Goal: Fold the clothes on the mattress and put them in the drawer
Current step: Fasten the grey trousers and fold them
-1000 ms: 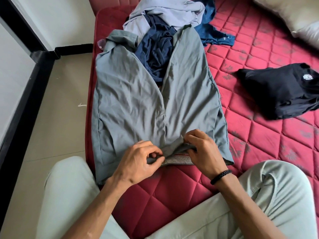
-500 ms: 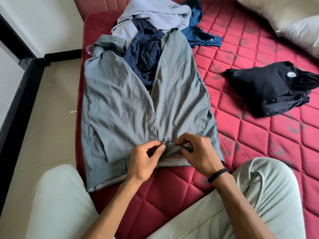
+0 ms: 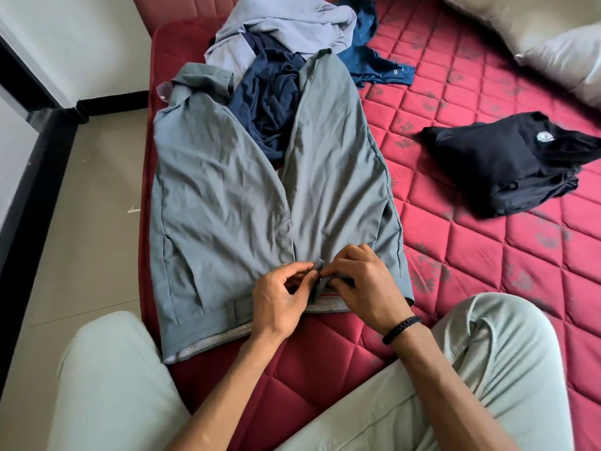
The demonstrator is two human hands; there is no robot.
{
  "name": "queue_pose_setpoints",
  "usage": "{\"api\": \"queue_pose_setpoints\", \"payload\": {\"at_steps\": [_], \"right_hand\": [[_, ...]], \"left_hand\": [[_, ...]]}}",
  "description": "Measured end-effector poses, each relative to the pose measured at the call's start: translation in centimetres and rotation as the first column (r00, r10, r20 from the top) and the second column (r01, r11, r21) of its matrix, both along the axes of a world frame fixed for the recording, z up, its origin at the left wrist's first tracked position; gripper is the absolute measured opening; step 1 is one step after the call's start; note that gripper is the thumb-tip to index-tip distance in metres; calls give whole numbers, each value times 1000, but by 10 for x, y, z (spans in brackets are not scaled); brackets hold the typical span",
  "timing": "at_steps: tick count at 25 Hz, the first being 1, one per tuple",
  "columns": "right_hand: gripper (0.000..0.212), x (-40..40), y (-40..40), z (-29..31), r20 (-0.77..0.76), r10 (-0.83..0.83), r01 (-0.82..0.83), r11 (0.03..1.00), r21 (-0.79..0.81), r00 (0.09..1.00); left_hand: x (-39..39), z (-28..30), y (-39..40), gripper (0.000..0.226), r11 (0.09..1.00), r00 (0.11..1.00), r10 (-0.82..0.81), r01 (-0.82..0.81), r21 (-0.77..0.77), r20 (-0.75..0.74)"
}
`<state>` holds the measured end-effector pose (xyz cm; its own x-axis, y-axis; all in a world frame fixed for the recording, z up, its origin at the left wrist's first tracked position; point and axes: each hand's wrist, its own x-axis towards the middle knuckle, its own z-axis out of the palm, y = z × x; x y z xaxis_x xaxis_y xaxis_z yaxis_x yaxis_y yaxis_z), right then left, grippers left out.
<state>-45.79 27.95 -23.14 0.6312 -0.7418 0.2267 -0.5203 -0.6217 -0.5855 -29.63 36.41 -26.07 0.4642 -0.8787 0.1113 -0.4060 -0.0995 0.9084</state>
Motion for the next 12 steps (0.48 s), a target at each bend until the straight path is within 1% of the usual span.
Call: {"api": "queue_pose_setpoints", "payload": {"at_steps": [2, 5, 9, 11, 12], "right_hand": [[18, 1, 0, 2, 10, -74, 73, 997, 22, 997], [18, 2, 1, 3, 8, -142, 142, 990, 24, 990], [20, -1, -1, 4, 6, -228, 228, 974, 17, 974], [26, -1, 0, 4, -9, -242, 242, 970, 7, 970], [32, -1, 2, 5, -23, -233, 233, 973, -5, 972]], "left_hand": [[1, 0, 1, 15, 998, 997, -46, 48, -31, 58], [5, 3, 1, 16, 992, 985, -110, 118, -54, 137], [9, 11, -1, 18, 977, 934, -177, 205, -62, 310], [13, 16, -3, 19, 966, 895, -225, 257, -33, 385], [14, 18, -3, 18, 959, 873, -250, 282, -16, 420]]}}
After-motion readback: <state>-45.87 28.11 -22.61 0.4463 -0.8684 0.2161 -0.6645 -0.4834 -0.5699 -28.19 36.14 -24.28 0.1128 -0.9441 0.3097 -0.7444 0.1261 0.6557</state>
